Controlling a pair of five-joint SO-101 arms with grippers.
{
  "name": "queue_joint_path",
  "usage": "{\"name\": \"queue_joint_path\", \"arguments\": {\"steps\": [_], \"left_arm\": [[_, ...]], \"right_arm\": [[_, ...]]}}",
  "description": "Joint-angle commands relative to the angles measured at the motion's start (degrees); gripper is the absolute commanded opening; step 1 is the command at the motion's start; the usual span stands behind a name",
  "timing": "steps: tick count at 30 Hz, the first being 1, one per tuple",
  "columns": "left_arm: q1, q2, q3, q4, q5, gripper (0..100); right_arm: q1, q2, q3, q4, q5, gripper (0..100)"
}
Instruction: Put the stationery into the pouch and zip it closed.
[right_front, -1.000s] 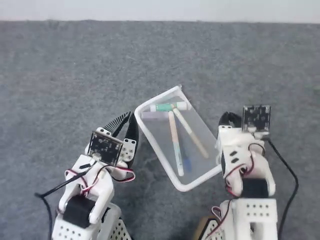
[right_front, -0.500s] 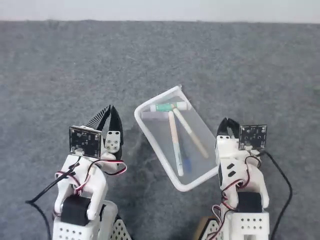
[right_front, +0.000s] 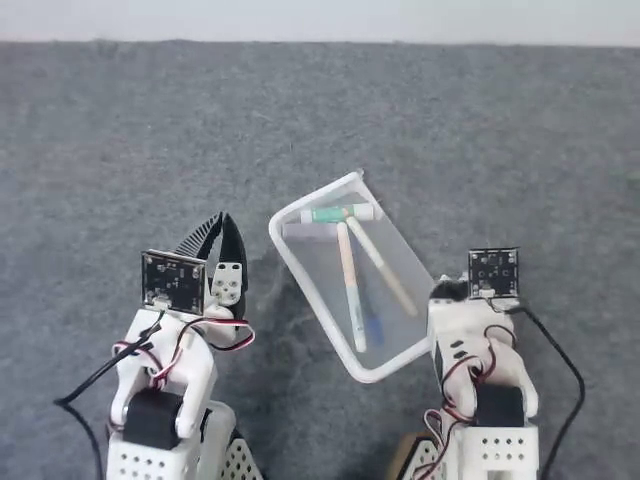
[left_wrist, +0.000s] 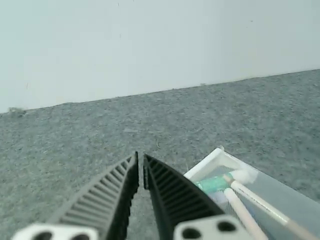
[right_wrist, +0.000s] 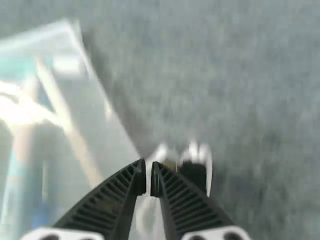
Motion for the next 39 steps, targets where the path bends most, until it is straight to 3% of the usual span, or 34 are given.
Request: {"name": "queue_joint_path", "arguments": {"steps": [1,8,16,21,35,39], "left_arm": [[0.18,-0.79,-0.4,-1.58,0.7,1],[0.18,-0.79,4.0,-2.02,0.44,2],[-0.35,-0.79,12.18,-1.93,0.35,19],[-0.44,-0.62,15.6,-1.23,0.26,21],[-0.44,-0.7,15.6,17.93,0.35,21],[-0.44,-0.79,15.52,19.78,0.7,21]], "right_arm": [[0.13,-1.36,1.05,6.99,0.7,0.6],[0.22,-1.27,1.05,14.02,0.7,0.6],[0.13,-1.27,1.05,14.02,0.7,0.6],[0.13,-1.27,1.05,14.02,0.7,0.6],[0.13,-1.27,1.05,14.02,0.7,0.6],[0.13,-1.27,1.05,14.02,0.7,0.6]]}}
